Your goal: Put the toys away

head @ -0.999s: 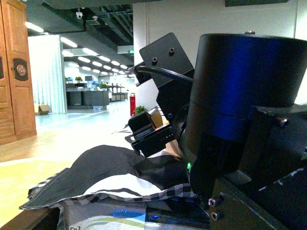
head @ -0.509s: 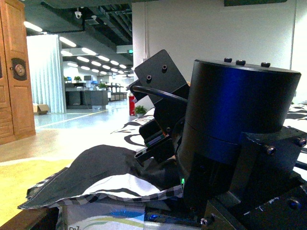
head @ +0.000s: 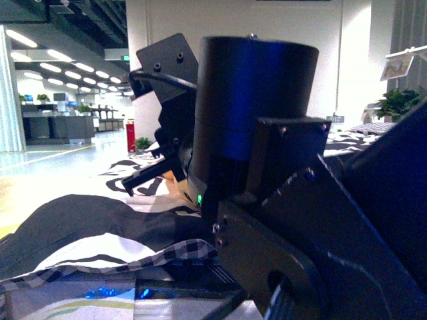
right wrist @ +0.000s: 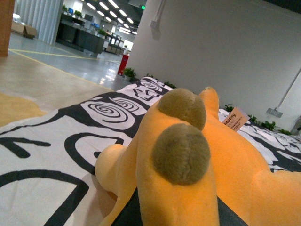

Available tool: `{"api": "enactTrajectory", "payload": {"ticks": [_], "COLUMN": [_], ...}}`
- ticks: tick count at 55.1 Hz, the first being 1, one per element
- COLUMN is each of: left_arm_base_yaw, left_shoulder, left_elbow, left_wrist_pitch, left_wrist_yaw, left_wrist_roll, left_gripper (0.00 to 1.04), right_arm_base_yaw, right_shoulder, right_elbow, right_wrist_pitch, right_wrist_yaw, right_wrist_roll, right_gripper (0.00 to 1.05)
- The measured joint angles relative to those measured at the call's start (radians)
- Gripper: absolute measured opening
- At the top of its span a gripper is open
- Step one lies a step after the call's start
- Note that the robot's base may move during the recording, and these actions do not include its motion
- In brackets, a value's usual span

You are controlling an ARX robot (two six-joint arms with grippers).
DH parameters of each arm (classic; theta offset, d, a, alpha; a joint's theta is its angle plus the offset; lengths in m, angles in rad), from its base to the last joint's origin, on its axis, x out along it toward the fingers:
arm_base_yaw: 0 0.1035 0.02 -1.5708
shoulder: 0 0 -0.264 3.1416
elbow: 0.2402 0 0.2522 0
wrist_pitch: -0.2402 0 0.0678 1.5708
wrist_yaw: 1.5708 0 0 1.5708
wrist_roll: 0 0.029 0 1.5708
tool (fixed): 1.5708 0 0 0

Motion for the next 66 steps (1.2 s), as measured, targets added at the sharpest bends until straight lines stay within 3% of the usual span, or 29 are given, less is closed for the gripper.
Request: {"api": "enactTrajectory", "payload": {"ticks": [25,37,66], "left_arm_base_yaw": [0.000,0.000,0.000], "left_shoulder": [0.000,0.000,0.000], "left_elbow": [0.000,0.000,0.000], "left_wrist_pitch": [0.000,0.000,0.000], "left_wrist_yaw": [0.000,0.000,0.000], "left_wrist_roll": [0.000,0.000,0.000], "left_gripper": [0.98,0.98,0.98], "right_arm_base_yaw": [-0.155,-0.274,-0.630], "right_shoulder": [-0.024,-0.110,-0.523], "right_elbow": [0.144,0.171,-0.135], "right_wrist_pitch": [-0.102,-0.151,-0.169], "right_wrist_yaw": [-0.142,-0.248,-0.610], "right_wrist_roll": [0.145,0.210,0.495], "right_gripper": [0.07,0.07,0.07]}}
